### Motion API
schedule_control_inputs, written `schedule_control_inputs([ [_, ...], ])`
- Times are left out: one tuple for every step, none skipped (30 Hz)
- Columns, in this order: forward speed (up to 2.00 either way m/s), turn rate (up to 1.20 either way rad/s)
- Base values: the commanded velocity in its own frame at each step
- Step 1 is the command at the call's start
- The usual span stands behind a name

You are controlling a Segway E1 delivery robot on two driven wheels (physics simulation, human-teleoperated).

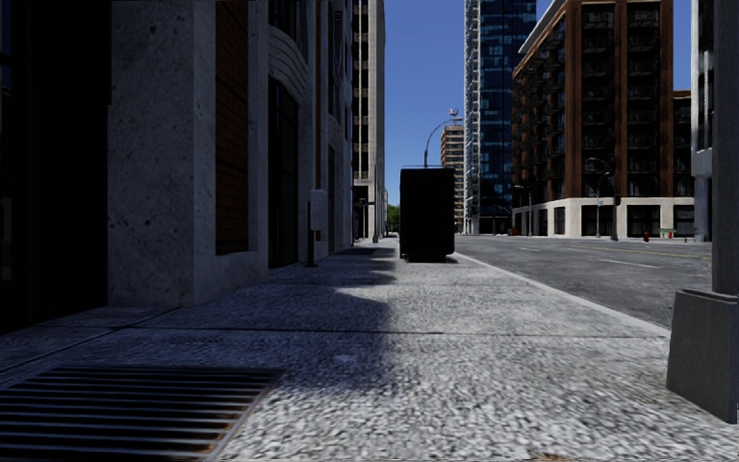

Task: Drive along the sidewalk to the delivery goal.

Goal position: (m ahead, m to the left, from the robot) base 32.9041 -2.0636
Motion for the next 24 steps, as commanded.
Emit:
schedule_control_inputs([
  [2.00, 0.00],
  [2.00, 0.00],
  [2.00, 0.00],
  [2.00, 0.00],
  [2.00, 0.00],
  [2.00, 0.00],
  [2.00, 0.00],
  [2.00, 0.00],
  [2.00, 0.00],
  [2.00, 0.00],
  [2.00, 0.00],
  [2.00, 0.00],
  [2.00, 0.00],
  [2.00, 0.00],
  [2.00, 0.00],
  [2.00, 0.00],
  [2.00, 0.00],
  [2.00, 0.00],
  [2.00, 0.00],
  [2.00, 0.00],
  [2.00, 0.00],
  [2.00, 0.00],
  [2.00, 0.00],
  [2.00, 0.00],
])
